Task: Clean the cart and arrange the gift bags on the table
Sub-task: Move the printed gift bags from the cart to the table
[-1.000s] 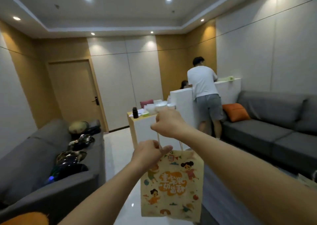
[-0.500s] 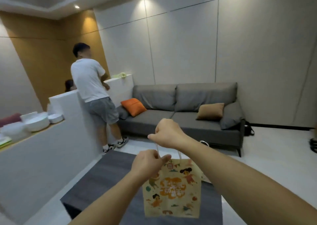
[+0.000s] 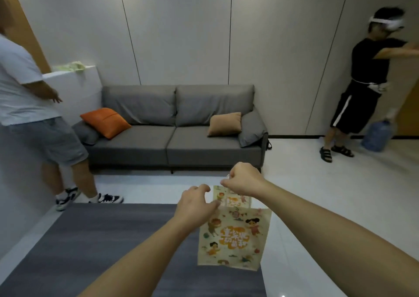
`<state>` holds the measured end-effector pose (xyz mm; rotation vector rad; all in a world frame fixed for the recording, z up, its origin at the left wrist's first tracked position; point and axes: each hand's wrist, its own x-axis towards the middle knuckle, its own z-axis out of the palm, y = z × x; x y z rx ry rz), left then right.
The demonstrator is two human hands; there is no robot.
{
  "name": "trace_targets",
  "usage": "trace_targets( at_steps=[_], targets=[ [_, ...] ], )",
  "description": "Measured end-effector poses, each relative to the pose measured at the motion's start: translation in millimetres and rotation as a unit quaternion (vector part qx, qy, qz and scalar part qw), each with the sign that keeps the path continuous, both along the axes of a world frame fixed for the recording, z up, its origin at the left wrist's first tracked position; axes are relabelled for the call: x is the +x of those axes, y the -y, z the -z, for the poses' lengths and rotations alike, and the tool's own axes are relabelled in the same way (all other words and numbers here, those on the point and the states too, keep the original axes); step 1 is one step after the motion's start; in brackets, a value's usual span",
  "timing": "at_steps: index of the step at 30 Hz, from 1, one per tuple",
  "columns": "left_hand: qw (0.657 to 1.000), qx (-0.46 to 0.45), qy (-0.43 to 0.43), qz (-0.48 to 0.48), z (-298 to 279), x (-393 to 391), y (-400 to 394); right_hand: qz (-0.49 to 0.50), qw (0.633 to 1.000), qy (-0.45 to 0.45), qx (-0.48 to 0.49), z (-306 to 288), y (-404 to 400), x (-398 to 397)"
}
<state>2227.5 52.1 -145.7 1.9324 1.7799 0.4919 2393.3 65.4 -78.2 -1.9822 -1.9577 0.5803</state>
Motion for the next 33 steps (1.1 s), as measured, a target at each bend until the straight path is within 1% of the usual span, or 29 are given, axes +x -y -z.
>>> trace_targets(
  at_steps=[4,7,14,19,23,27,33],
  targets=[
    [1.000,-0.019,0.003,-0.005,15.3,-12.1,-39.1,0.019,0.999,0.023,-0.039,40.5,-39.1,3.2],
    [0.999,-0.052,0.011,-0.002,30.8,-17.1,-66.7,0.029,0.997,0.017,-0.067,72.8,-69.3,6.5],
    [0.991,-0.128,-0.043,0.007,66.9,-18.7,-132.5,-0.010,0.991,0.023,-0.131,141.2,-144.0,19.4],
    [0.984,-0.171,-0.059,0.007,85.2,-10.1,-176.3,-0.022,0.985,0.020,-0.169,178.5,-187.1,35.1],
    [0.977,-0.199,-0.071,0.018,100.6,1.4,-197.8,-0.026,0.982,0.023,-0.188,201.5,-210.2,47.9],
    [0.974,-0.207,-0.079,0.039,109.0,6.9,-211.4,-0.009,0.980,0.020,-0.200,222.8,-221.2,53.1],
    [0.975,-0.190,-0.086,0.078,105.8,-3.4,-225.6,0.024,0.983,0.009,-0.182,216.4,-224.4,47.2]
  ],
)
